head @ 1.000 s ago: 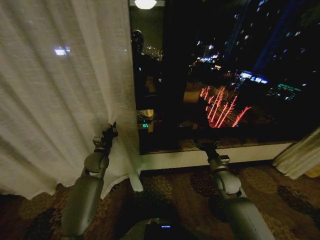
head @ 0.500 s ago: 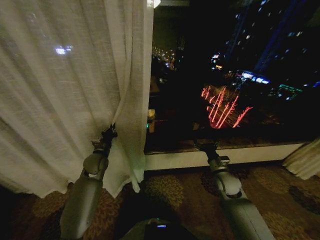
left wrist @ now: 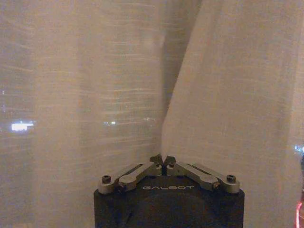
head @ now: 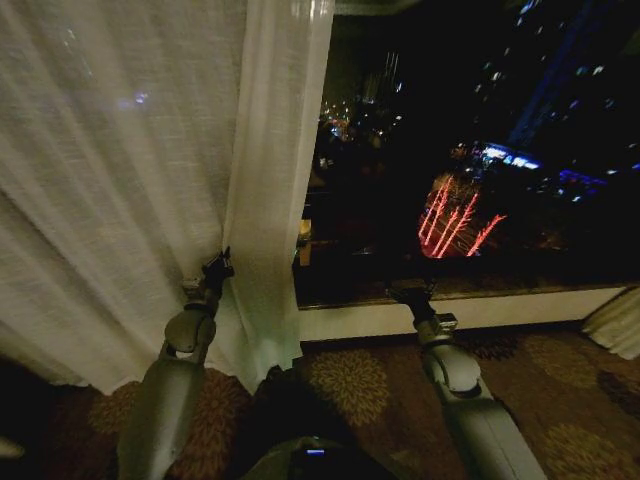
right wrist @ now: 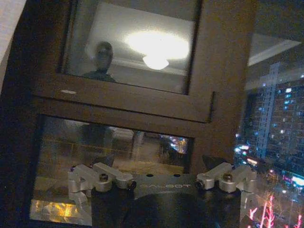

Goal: Open the curtains by pulling them apart, changing their state from closed to fully open.

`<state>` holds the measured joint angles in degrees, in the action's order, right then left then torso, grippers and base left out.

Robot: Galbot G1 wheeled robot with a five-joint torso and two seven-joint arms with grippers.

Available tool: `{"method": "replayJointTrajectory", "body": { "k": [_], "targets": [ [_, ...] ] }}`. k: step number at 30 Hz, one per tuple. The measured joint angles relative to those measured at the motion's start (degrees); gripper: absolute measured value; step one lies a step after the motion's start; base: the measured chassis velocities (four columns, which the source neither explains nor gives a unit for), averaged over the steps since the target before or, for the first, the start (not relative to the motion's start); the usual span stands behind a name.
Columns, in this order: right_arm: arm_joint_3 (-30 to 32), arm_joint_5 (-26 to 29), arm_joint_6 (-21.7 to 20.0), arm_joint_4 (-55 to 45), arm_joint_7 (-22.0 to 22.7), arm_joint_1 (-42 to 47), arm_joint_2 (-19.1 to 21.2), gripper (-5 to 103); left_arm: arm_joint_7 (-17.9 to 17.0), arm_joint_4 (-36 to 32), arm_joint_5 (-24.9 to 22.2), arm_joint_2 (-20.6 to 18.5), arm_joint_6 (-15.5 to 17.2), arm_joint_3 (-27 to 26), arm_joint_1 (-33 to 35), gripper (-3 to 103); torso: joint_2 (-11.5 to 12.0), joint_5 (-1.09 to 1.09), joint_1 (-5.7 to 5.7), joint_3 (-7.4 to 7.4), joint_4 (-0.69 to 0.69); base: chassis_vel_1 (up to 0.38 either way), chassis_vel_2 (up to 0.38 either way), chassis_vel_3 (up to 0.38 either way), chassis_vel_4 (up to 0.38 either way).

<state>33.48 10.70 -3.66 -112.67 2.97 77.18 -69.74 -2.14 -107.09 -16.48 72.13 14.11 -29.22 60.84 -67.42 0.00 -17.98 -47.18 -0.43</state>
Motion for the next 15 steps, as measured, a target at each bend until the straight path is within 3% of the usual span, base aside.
{"method": "replayJointTrajectory", "body": {
  "k": [15],
  "targets": [
    [-0.3,-0.2,0.0,-0.6,0.0,0.0,-0.1,100,0.1,-0.4,-0.1,0.1,-0.4,-0.5,0.7,0,0.0,0.00,-0.01,0.00,0.01,0.181,0.182,-0.189,-0.187]
  ]
}}
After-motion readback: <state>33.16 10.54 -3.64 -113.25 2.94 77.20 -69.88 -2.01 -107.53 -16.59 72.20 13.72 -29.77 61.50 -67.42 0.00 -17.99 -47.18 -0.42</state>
